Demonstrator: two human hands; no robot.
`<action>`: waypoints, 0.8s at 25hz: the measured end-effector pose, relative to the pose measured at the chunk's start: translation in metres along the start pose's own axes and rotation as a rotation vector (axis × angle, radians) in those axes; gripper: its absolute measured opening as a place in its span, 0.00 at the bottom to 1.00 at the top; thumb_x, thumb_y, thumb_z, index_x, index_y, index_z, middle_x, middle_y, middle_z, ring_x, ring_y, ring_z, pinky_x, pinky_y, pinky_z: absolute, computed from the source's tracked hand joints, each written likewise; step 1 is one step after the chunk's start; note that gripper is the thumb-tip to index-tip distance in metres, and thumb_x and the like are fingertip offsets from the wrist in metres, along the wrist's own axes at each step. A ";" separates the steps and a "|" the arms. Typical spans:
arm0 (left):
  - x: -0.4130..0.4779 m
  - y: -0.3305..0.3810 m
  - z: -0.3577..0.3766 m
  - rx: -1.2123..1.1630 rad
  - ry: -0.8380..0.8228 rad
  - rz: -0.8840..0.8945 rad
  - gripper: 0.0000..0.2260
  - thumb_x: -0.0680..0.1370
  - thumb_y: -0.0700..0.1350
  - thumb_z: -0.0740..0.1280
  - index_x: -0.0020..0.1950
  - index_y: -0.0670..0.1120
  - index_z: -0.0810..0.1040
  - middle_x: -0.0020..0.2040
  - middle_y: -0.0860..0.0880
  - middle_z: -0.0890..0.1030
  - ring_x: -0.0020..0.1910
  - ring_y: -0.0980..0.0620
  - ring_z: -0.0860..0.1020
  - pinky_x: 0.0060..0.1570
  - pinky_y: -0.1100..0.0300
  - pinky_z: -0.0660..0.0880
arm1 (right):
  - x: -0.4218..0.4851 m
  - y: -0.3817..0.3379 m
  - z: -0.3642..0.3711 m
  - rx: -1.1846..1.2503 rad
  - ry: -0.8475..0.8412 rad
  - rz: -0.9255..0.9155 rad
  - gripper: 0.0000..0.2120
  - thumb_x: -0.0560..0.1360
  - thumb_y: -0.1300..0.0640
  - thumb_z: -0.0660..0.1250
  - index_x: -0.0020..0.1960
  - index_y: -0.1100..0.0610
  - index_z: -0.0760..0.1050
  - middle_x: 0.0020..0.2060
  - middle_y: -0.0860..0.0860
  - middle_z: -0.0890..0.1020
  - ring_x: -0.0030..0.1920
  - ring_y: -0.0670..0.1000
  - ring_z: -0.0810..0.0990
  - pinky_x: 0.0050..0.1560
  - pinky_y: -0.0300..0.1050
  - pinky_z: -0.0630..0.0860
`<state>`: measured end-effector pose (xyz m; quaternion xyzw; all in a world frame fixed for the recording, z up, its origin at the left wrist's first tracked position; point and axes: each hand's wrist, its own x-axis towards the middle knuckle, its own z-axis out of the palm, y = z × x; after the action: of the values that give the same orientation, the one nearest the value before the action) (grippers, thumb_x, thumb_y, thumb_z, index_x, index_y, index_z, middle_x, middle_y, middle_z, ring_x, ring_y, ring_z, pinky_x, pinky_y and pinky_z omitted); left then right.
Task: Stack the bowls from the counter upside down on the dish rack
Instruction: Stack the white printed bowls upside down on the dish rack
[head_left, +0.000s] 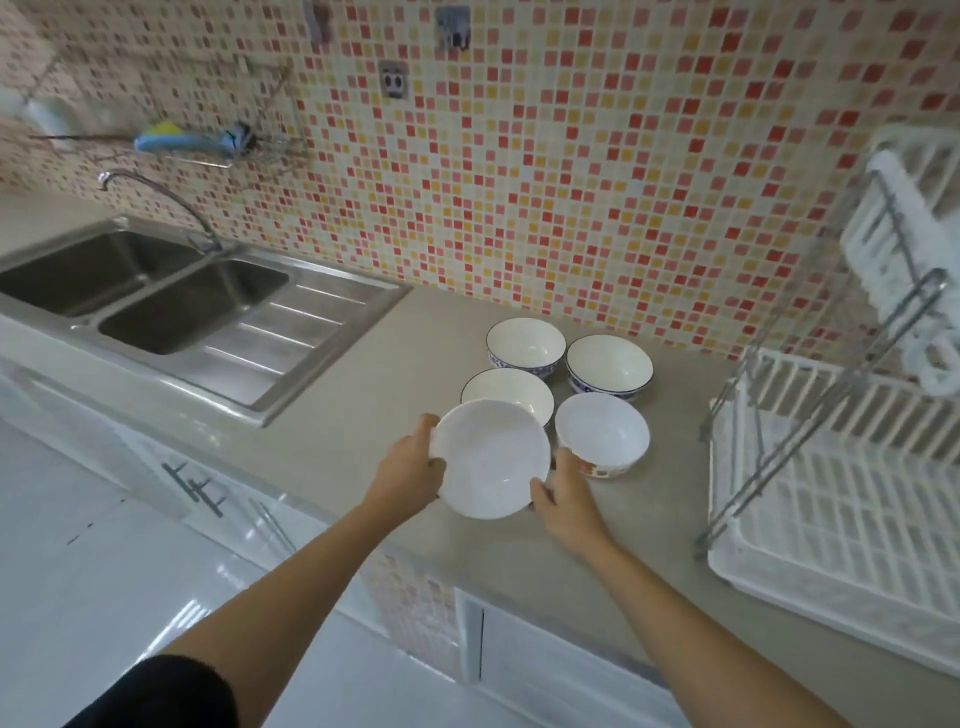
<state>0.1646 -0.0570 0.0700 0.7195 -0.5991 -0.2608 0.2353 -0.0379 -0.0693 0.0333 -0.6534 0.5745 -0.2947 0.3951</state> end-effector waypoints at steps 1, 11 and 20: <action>-0.002 0.015 -0.011 -0.022 0.055 0.071 0.18 0.75 0.36 0.59 0.65 0.45 0.66 0.50 0.39 0.80 0.46 0.37 0.80 0.42 0.44 0.81 | -0.002 -0.011 -0.016 0.066 0.028 -0.063 0.12 0.77 0.63 0.61 0.56 0.54 0.61 0.49 0.53 0.75 0.47 0.61 0.80 0.52 0.58 0.78; -0.015 0.248 -0.087 -0.818 0.060 0.585 0.27 0.69 0.54 0.63 0.61 0.38 0.70 0.63 0.39 0.77 0.62 0.42 0.76 0.60 0.47 0.75 | -0.033 -0.161 -0.233 0.330 0.273 -0.459 0.19 0.74 0.39 0.62 0.48 0.49 0.55 0.44 0.43 0.68 0.41 0.31 0.75 0.46 0.29 0.75; -0.019 0.432 -0.030 -0.644 -0.040 0.724 0.23 0.77 0.61 0.51 0.63 0.45 0.64 0.61 0.48 0.73 0.57 0.51 0.75 0.58 0.53 0.74 | -0.071 -0.128 -0.435 0.006 0.501 -0.493 0.52 0.54 0.25 0.70 0.70 0.46 0.57 0.68 0.50 0.72 0.65 0.52 0.74 0.63 0.57 0.74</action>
<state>-0.1383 -0.1116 0.3754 0.3501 -0.7042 -0.3483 0.5101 -0.3488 -0.0732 0.3713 -0.6789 0.4777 -0.5339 0.1606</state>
